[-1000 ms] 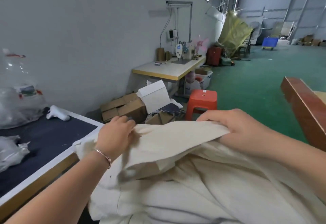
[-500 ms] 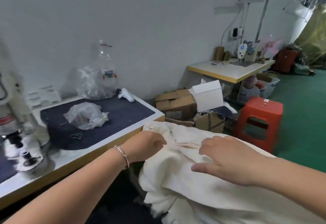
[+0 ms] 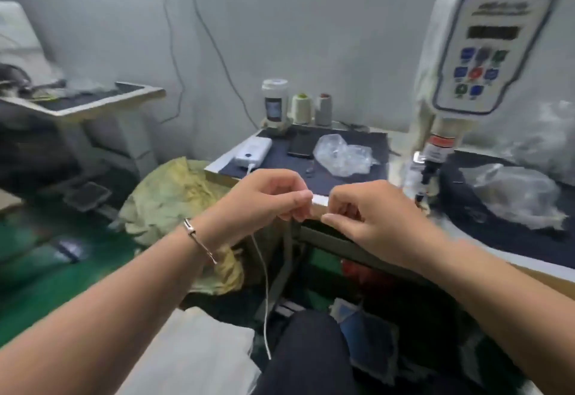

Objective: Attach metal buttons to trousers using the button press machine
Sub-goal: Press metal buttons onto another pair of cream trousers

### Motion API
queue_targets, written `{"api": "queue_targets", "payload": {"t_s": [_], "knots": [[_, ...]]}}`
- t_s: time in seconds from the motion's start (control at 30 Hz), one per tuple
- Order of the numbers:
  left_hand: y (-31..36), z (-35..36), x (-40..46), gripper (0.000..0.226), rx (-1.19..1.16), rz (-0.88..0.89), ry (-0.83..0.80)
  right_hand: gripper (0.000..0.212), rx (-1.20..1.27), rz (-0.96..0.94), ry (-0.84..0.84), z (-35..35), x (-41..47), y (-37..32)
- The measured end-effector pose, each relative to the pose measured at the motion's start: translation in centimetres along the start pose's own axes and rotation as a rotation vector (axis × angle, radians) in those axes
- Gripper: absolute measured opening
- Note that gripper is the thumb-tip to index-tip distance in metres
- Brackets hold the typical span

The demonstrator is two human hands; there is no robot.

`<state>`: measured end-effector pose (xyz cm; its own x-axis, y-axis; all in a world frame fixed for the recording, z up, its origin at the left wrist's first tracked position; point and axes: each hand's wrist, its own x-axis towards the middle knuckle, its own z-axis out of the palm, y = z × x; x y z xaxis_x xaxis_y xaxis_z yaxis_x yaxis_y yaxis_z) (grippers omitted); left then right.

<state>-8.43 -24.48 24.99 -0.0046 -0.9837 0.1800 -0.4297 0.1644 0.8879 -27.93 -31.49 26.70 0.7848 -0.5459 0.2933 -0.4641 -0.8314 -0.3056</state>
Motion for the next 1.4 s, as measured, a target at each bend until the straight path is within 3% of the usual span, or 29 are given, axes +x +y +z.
{"api": "queue_targets", "payload": {"t_s": [0.1, 0.2, 0.27, 0.37, 0.43, 0.57, 0.67, 0.73, 0.8, 0.93, 1.03, 1.13, 1.2, 1.3, 1.4], "knots": [[-5.5, -3.5, -8.2, 0.003, 0.186, -0.201, 0.234, 0.025, 0.168, -0.132, -0.117, 6.9, 3.2, -3.7], [-11.6, -4.0, -16.6, 0.010, 0.493, -0.551, 0.443, 0.023, 0.173, -0.203, -0.429, 16.1, 4.1, -7.5], [-15.7, -2.9, -21.0, 0.012, 0.623, -0.789, 0.416, 0.018, 0.099, -0.226, -0.671, 21.8, 3.5, -9.4], [-20.7, -0.6, -25.7, 0.054, 0.662, -1.053, 0.214, 0.061, 0.020, -0.182, -0.892, 27.8, 1.8, -10.1], [-22.7, 0.6, -27.9, 0.069, 0.673, -1.107, 0.218, 0.082, -0.041, -0.158, -0.914, 30.2, 0.5, -9.8], [-24.5, 1.1, -30.4, 0.101, 0.665, -1.250, 0.379, 0.108, -0.151, -0.161, -0.890, 33.2, -1.4, -9.2], [-24.7, 1.1, -30.4, 0.092, 0.809, -1.349, 0.382, 0.122, -0.128, -0.027, -0.826, 34.3, -1.8, -8.4], [-24.6, 1.0, -30.3, 0.078, 0.833, -1.352, 0.352, 0.124, -0.086, 0.056, -0.791, 34.5, -1.8, -7.9], [-24.5, 0.5, -30.3, 0.064, 0.702, -1.310, 0.338, 0.111, -0.002, 0.095, -0.673, 34.7, -1.7, -7.1], [-23.2, -1.4, -30.4, 0.035, 0.409, -1.130, 0.328, 0.060, 0.432, 0.343, -0.708, 33.8, -1.0, -6.6], [-21.0, -3.3, -30.1, 0.026, 0.285, -1.033, 0.419, 0.022, 0.749, 0.436, -0.681, 31.7, 0.3, -7.0], [-17.3, -6.3, -29.4, 0.031, 0.169, -0.938, 0.518, 0.024, 1.074, 0.461, -0.579, 27.5, 3.2, -8.4], [-13.9, -8.7, -28.6, 0.044, 0.062, -0.825, 0.581, 0.022, 1.202, 0.382, -0.492, 24.1, 5.5, -9.5], [-8.6, -11.9, -26.9, 0.039, -0.102, -0.595, 0.676, 0.025, 1.160, 0.136, -0.298, 19.2, 8.5, -10.8], [-3.7, -14.4, -24.0, 0.021, -0.185, -0.360, 0.828, 0.060, 0.990, 0.003, -0.145, 16.1, 9.8, -10.7]]}}
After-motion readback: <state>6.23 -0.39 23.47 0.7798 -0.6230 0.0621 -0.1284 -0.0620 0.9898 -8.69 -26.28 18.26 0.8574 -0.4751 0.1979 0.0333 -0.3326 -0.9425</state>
